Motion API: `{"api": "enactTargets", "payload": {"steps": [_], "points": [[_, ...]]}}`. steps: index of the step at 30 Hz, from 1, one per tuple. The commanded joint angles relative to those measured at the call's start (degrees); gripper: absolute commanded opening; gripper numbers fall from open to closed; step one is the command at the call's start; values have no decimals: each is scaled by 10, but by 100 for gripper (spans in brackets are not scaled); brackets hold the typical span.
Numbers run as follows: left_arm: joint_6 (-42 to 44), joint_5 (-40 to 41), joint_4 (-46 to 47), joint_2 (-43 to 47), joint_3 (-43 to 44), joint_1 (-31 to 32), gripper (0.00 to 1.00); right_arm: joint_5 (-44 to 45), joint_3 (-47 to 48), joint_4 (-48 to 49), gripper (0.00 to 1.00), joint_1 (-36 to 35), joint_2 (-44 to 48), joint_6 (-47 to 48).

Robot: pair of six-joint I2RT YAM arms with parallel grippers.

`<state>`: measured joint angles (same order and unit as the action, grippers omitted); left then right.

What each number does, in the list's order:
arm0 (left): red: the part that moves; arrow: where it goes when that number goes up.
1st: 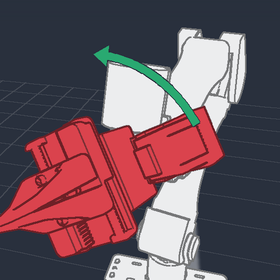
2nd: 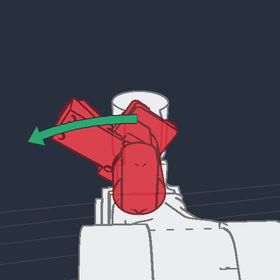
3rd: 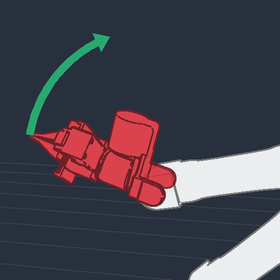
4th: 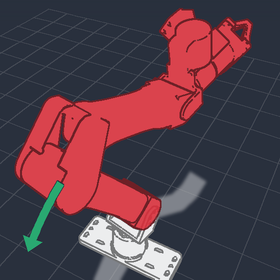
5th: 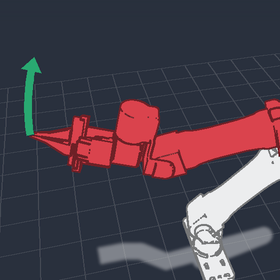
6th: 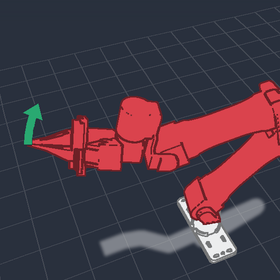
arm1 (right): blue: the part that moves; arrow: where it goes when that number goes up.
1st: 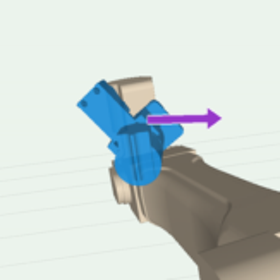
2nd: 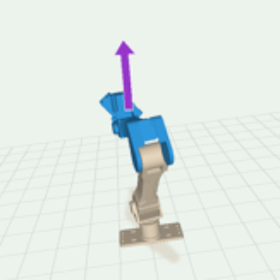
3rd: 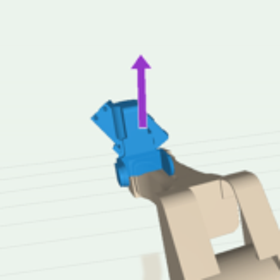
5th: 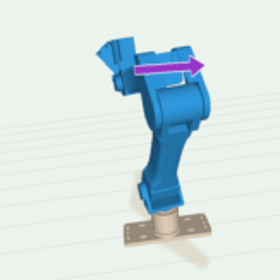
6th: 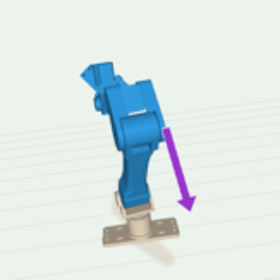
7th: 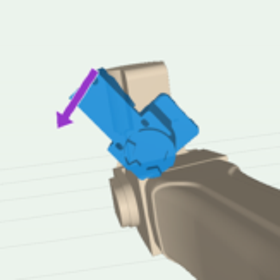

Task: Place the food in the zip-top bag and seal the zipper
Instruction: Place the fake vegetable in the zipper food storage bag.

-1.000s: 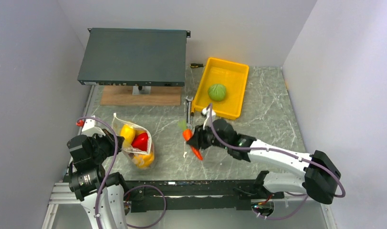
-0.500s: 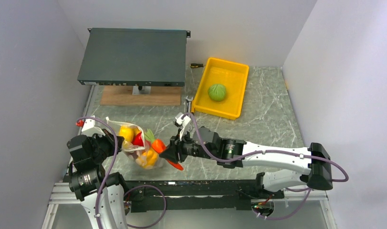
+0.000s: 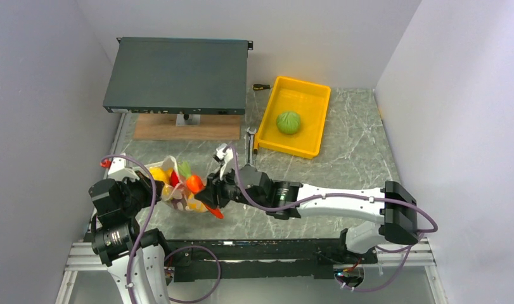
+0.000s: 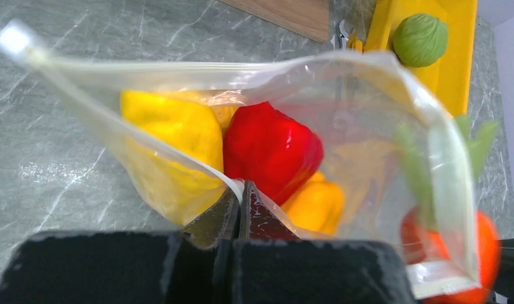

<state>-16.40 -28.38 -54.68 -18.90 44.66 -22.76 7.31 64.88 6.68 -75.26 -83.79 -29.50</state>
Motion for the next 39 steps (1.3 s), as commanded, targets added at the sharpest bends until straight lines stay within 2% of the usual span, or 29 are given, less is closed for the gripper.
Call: {"api": "enactTargets", "payload": {"steps": [1, 9, 14, 16, 18, 20, 24, 29, 31, 35, 39], "points": [[-9, 5, 26, -2, 5, -5, 0, 13, -90, 38, 0, -4, 48, -20], [-9, -2, 28, -7, 3, -11, 0, 101, -212, -71, 0, -4, 156, -15], [-7, -5, 28, -5, 2, -11, 0, 157, -198, -118, 0, -3, 206, -9], [-6, -6, 27, -6, 3, -11, 0, 163, -177, -105, 0, -3, 219, -12], [-5, -6, 26, -6, 3, -11, 0, 127, -159, -25, 0, -4, 216, 24], [-6, -6, 26, -5, 3, -11, 0, 95, -125, 25, 0, -3, 191, 55], [-6, -4, 26, -4, 3, -11, 0, 62, -20, 64, 0, -3, 104, 103], [-5, -3, 25, -3, 4, -12, 0, 36, 14, 252, 0, -3, 4, 140], [-5, -4, 25, -3, 4, -12, 0, 27, 36, 295, 0, -4, -40, 168], [-3, -6, 24, -5, 4, -12, 0, 80, 108, 286, 0, -2, -121, 175], [-5, -2, 26, 2, 4, -13, 0, 88, 91, 372, 0, -3, -170, 208]]}}
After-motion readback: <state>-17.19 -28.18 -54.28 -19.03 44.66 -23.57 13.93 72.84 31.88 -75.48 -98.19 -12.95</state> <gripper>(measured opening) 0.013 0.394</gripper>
